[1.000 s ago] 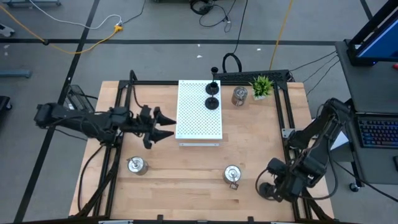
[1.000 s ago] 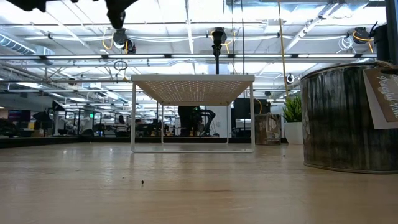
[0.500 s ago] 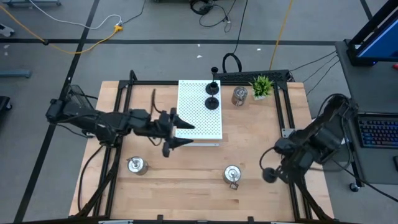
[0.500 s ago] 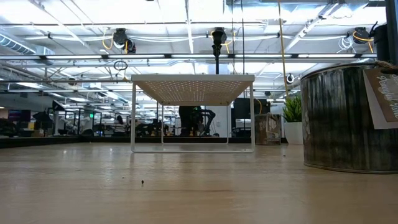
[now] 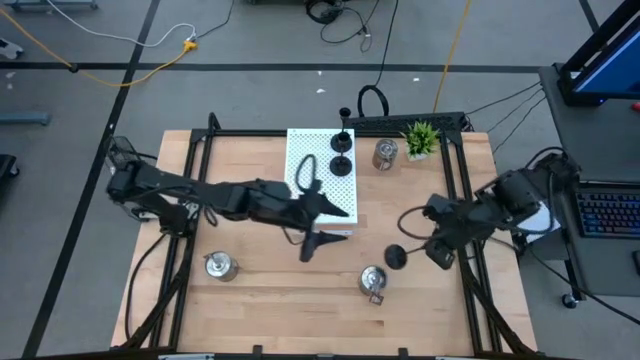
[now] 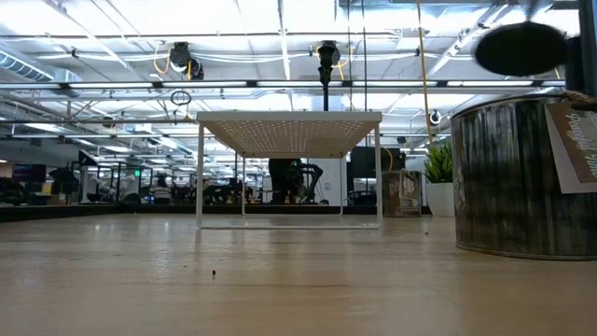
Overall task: Pick & Place candle stick holders
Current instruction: Put the black candle holder on the shelf aligned with the other black candle holder
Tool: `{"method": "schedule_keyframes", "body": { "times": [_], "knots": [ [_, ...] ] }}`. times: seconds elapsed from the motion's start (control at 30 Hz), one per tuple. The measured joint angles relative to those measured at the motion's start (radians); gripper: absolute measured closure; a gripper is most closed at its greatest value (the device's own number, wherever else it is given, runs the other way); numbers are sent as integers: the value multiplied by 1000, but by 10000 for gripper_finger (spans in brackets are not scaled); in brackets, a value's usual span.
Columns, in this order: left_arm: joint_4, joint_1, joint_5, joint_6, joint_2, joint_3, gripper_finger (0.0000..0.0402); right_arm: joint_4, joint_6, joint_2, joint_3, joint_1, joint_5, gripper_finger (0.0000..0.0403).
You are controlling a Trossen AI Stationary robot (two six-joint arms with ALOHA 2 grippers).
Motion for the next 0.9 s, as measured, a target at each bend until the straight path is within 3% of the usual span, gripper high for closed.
{"method": "schedule_keyframes", "body": {
  "times": [0.23, 0.47, 0.9],
  "knots": [
    [-112, 0, 89, 15, 143, 178, 133, 142, -216, 38, 0, -118, -41, 390],
    [-181, -6, 92, -2, 241, 293, 133, 240, -359, 75, 0, -192, -81, 390],
    [-212, -5, 92, -66, 306, 330, 133, 335, -506, 142, 0, -254, -162, 390]
  ]
}}
